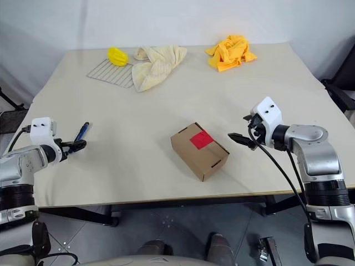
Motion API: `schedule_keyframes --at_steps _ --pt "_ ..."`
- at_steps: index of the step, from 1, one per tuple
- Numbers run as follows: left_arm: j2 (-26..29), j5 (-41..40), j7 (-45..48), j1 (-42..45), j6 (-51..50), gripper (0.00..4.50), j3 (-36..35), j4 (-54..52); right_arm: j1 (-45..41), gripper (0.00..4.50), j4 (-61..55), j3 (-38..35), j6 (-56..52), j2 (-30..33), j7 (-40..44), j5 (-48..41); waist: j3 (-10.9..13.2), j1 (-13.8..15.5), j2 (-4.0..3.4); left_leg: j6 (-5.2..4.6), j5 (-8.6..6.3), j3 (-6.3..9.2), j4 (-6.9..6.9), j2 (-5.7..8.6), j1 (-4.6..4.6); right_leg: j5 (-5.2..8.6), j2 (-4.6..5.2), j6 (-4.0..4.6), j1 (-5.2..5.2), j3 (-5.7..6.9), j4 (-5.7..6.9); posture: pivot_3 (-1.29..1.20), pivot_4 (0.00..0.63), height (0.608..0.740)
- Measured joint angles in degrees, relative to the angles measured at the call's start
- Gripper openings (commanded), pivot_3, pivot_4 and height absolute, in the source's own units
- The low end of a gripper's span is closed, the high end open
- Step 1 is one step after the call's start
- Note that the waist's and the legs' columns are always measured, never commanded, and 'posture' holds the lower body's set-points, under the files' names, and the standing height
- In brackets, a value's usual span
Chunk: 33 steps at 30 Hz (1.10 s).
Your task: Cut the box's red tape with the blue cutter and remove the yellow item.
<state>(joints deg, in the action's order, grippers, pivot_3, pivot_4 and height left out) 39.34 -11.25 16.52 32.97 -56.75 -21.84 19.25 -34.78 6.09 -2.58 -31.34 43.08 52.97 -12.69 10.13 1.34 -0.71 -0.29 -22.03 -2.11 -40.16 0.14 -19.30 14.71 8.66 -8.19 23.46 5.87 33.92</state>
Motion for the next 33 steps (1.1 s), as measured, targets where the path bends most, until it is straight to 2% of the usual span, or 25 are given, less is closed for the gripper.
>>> schedule_keyframes --at_steps 1,5,8,12,15,17,22,29,33 --pt "0.40 0.08 0.49 0.14 0.63 3.28 0.36 0.92 0.00 4.50 0.00 0.00 0.00 0.06 0.04 0.04 0.00 0.00 0.00 0.00 0.00 0.00 0.00 0.00 0.01 0.00 0.00 0.01 0.00 -0.01 0.01 0.00 0.150 0.740" --pt "1.10 0.19 1.63 0.37 1.75 3.28 1.15 2.00 0.01 4.50 -0.01 0.00 0.00 0.22 0.11 0.04 -0.01 0.04 -0.01 0.00 0.00 -0.01 0.00 0.00 0.00 0.00 0.01 0.01 0.00 -0.02 0.01 0.00 0.150 0.740" --pt "1.10 0.21 1.69 0.37 1.98 2.71 1.24 2.13 0.01 4.50 -0.02 0.00 -0.01 0.23 0.11 0.04 -0.01 0.04 -0.01 0.00 0.00 -0.01 0.00 0.00 0.00 0.00 0.01 0.01 0.00 -0.03 0.01 0.00 0.150 0.740" --pt "1.18 0.20 1.93 0.37 2.13 2.71 1.64 1.99 0.01 4.50 -0.03 0.00 -0.01 0.22 0.10 0.04 -0.01 0.01 -0.01 0.00 0.00 -0.01 0.03 0.00 0.00 0.00 0.01 0.01 0.00 -0.03 0.00 0.00 0.150 0.740" --pt "1.18 0.15 2.09 0.33 2.09 2.12 1.69 1.74 0.02 4.50 -0.05 0.00 -0.01 0.22 0.09 0.02 -0.01 0.01 -0.01 0.00 0.00 -0.01 0.03 0.00 0.00 0.00 0.01 0.01 0.00 -0.03 -0.01 0.00 0.150 0.740" --pt "1.18 0.15 2.35 0.23 2.07 1.54 1.90 1.50 0.03 4.50 -0.16 0.00 -0.01 0.22 0.09 0.00 -0.01 -0.05 -0.01 0.00 0.00 -0.02 0.04 0.00 0.01 0.00 0.01 0.01 0.01 -0.03 -0.01 0.00 0.150 0.740" --pt "1.18 0.15 2.40 -0.01 2.05 1.54 2.18 0.99 0.22 4.50 -0.61 0.00 -0.05 0.23 0.09 -0.01 -0.01 -0.11 -0.01 0.00 0.00 -0.02 0.06 -0.01 0.01 0.00 0.01 0.01 0.02 -0.04 -0.02 0.00 0.150 0.740" --pt "1.40 0.24 2.47 -0.09 1.87 0.12 2.48 0.56 0.22 4.50 -1.33 0.00 -0.11 0.40 0.10 -0.04 -0.01 -0.14 -0.02 0.00 0.00 -0.03 0.09 0.00 0.01 0.00 0.01 0.01 0.02 -0.04 -0.06 0.00 0.150 0.740" --pt "1.53 0.29 2.50 -0.33 1.85 0.12 3.07 -0.23 0.22 4.50 -1.32 0.00 -0.12 0.59 0.09 -0.04 -0.01 -0.10 -0.01 0.00 0.00 -0.03 0.10 0.00 0.00 0.00 0.01 0.01 0.02 -0.04 -0.08 0.00 0.150 0.740"
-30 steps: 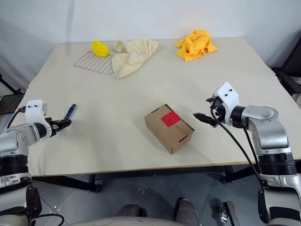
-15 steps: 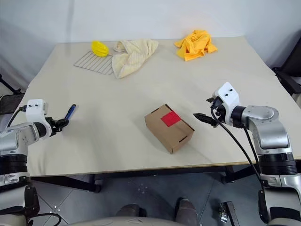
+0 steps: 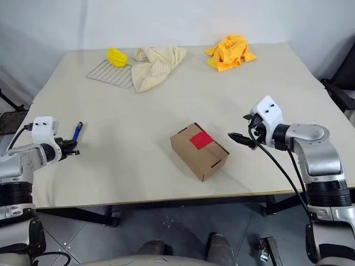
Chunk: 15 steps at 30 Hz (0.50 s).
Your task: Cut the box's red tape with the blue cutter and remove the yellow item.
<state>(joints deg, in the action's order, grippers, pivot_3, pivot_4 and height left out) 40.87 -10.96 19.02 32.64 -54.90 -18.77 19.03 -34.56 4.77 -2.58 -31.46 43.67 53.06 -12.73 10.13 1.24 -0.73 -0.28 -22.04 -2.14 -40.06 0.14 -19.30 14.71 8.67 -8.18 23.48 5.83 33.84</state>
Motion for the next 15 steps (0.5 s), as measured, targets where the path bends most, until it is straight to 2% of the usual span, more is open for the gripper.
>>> schedule_keyframes --at_steps 10,15 --pt "2.45 0.89 1.93 -1.00 0.26 0.12 4.15 -1.79 0.00 4.50 0.00 0.00 -0.03 0.01 -0.14 -0.01 0.00 -0.05 0.00 0.01 -0.01 -0.02 0.06 0.00 0.00 0.00 0.00 0.00 0.01 0.00 -0.06 0.00 0.150 0.740" --pt "2.67 1.75 1.93 -0.94 -0.40 1.45 5.09 -2.73 0.00 4.50 0.02 0.00 -0.02 0.01 -0.26 0.01 0.00 0.01 0.00 0.01 -0.01 -0.02 0.06 0.00 -0.01 0.00 0.00 0.00 0.01 0.01 -0.06 0.00 0.150 0.740"
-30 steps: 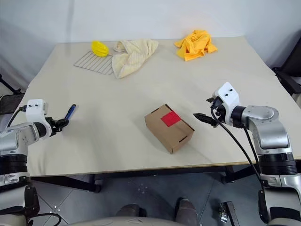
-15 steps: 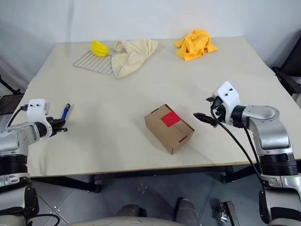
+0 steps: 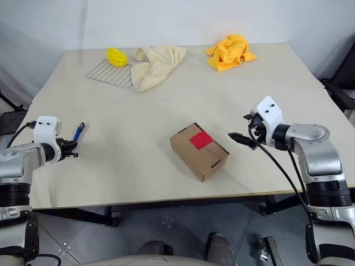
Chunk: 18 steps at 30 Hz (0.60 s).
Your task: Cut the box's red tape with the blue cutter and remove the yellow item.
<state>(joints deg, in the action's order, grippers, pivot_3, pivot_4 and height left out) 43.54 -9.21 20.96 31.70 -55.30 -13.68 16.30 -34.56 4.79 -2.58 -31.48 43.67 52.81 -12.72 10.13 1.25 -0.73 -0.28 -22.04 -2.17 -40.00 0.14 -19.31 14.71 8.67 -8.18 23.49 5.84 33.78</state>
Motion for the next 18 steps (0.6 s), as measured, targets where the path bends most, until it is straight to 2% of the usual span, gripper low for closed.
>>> schedule_keyframes --at_steps 9,18 --pt "-2.98 -0.02 -2.50 -1.05 -7.89 4.01 -2.37 -8.07 0.00 4.50 0.03 0.00 0.00 0.00 -0.02 -0.01 0.01 0.14 0.01 0.00 0.00 0.03 -0.01 0.01 -0.04 0.00 0.02 0.00 0.01 0.02 -0.01 0.00 0.150 0.740" --pt "-4.63 -2.46 -3.85 -2.00 -12.49 4.01 -8.74 -9.58 -0.01 4.50 0.14 0.00 0.00 0.00 0.17 0.01 0.06 -0.29 0.10 0.01 -0.01 0.01 0.03 -0.02 -0.05 0.00 0.00 0.00 0.03 0.02 -0.06 0.00 0.150 0.740"
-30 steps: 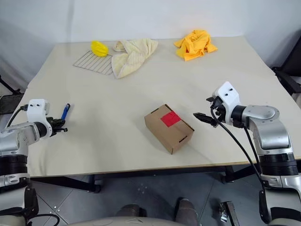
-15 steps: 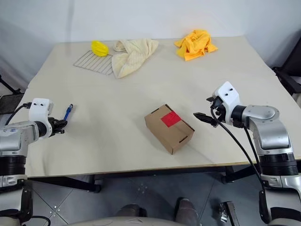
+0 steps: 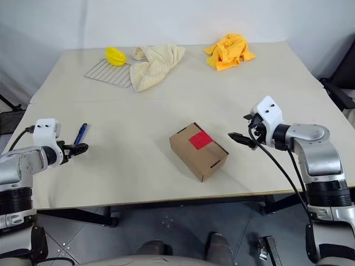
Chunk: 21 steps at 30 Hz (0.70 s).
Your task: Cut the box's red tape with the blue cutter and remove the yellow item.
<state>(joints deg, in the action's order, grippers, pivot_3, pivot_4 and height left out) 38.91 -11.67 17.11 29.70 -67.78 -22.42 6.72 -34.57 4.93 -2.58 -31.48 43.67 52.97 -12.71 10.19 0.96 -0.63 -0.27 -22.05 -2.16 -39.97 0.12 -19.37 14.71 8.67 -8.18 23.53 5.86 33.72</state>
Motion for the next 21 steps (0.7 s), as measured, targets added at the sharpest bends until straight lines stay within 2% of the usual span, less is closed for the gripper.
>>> schedule_keyframes --at_steps 9,12,14,20,21 --pt "1.93 -1.64 3.16 1.79 4.17 4.01 -0.67 8.24 -1.35 4.50 1.57 1.20 0.13 0.00 0.55 0.30 -0.04 -0.23 -0.09 0.01 0.01 0.00 0.00 -0.01 0.11 0.01 0.00 0.03 -0.02 -0.01 0.11 0.00 0.150 0.740" --pt "2.70 -1.55 3.79 2.87 5.41 3.48 0.16 10.88 -1.35 4.50 1.92 1.36 0.12 0.00 0.60 0.41 -0.04 -0.20 -0.15 0.01 0.01 0.00 0.00 -0.01 0.12 0.00 0.01 0.04 -0.01 -0.02 0.14 0.00 0.150 0.740" --pt "3.31 -1.44 3.89 3.40 6.22 2.93 0.57 12.60 -1.34 4.50 1.92 1.36 0.12 0.00 0.62 0.43 -0.04 -0.18 -0.20 0.01 0.01 0.00 0.00 -0.01 0.12 0.00 0.01 0.04 -0.01 -0.02 0.14 0.00 0.150 0.740" --pt "4.17 -1.42 4.94 4.03 8.13 2.93 2.35 14.91 -1.34 4.50 1.92 1.36 0.12 0.00 0.63 0.44 -0.06 0.03 -0.28 0.01 0.01 0.00 0.00 -0.01 0.12 0.00 0.01 0.04 -0.01 -0.02 0.16 0.00 0.150 0.740" --pt "4.27 -1.43 5.07 4.20 8.30 2.56 2.52 15.36 -1.34 4.50 1.92 1.36 0.12 0.00 0.63 0.44 -0.07 0.06 -0.30 0.01 0.01 0.00 0.00 -0.01 0.12 0.00 0.01 0.04 -0.01 -0.02 0.16 0.00 0.150 0.740"
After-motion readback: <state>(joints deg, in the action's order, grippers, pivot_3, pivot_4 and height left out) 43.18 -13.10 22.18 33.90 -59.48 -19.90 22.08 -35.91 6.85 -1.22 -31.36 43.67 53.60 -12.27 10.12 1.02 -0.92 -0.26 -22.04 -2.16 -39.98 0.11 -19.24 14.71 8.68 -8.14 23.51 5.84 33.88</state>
